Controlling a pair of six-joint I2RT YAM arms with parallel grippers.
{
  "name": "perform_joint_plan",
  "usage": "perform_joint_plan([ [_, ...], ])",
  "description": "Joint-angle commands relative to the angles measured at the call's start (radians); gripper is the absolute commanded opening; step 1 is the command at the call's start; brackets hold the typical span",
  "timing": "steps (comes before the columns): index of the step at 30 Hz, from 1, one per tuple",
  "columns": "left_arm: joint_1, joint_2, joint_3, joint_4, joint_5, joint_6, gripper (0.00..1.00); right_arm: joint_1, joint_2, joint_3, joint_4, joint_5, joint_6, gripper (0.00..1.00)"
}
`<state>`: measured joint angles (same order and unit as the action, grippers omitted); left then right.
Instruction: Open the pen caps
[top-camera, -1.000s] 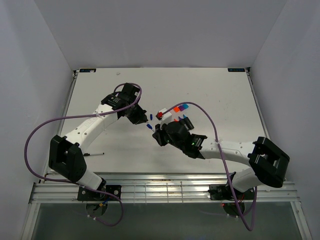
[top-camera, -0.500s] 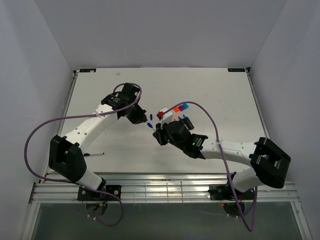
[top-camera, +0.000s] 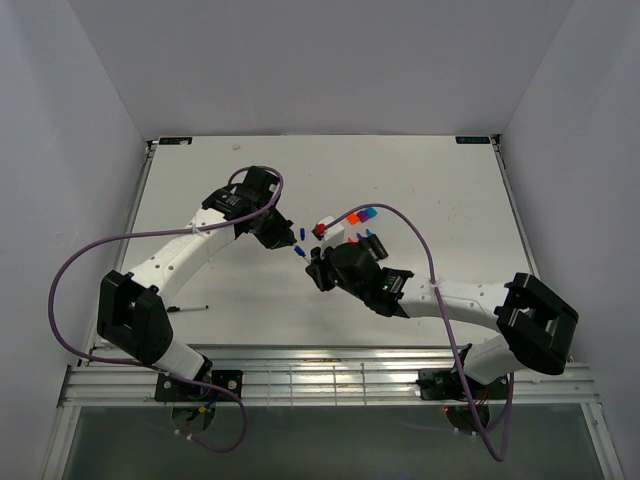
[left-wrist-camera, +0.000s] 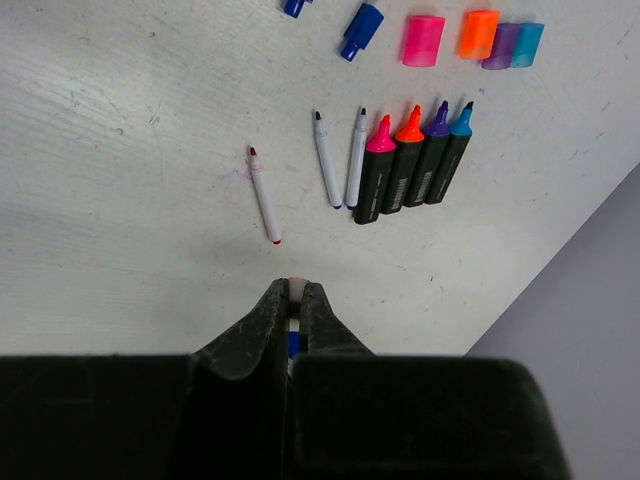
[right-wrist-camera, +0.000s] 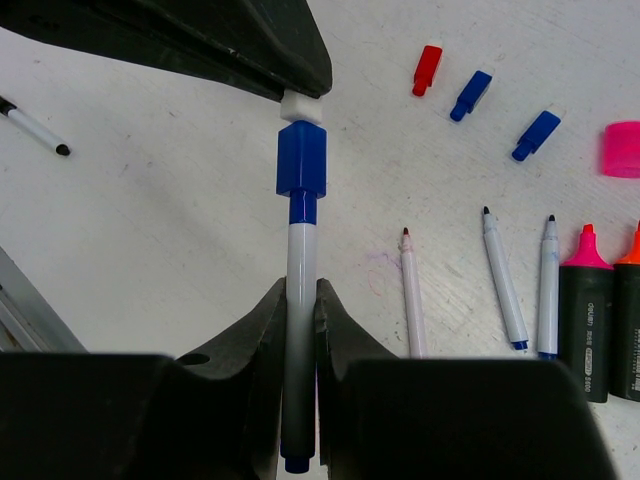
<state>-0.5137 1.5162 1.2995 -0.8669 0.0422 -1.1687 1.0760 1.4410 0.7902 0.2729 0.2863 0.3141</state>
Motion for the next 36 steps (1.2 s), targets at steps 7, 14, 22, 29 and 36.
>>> perform_joint_plan([
  [7, 0.0, -0.05, -0.017, 0.006, -0.013, -0.025, 0.0, 0.007, -0.014, 0.04, 0.06, 0.034, -0.007, 0.08],
  [14, 0.0, -0.037, -0.017, 0.009, -0.004, -0.025, 0.0, 0.006, -0.027, 0.04, 0.058, 0.04, -0.012, 0.08],
  [22, 0.0, -0.031, -0.016, 0.008, -0.016, -0.022, 0.0, 0.007, -0.042, 0.03, 0.058, 0.042, -0.013, 0.08],
  [29, 0.0, -0.027, -0.014, 0.008, -0.015, -0.023, 0.0, 0.006, -0.051, 0.023, 0.06, 0.048, -0.015, 0.08],
  [36, 0.0, -0.037, -0.017, 0.009, 0.008, -0.028, 0.0, 0.007, -0.034, 0.03, 0.071, 0.042, -0.013, 0.08],
])
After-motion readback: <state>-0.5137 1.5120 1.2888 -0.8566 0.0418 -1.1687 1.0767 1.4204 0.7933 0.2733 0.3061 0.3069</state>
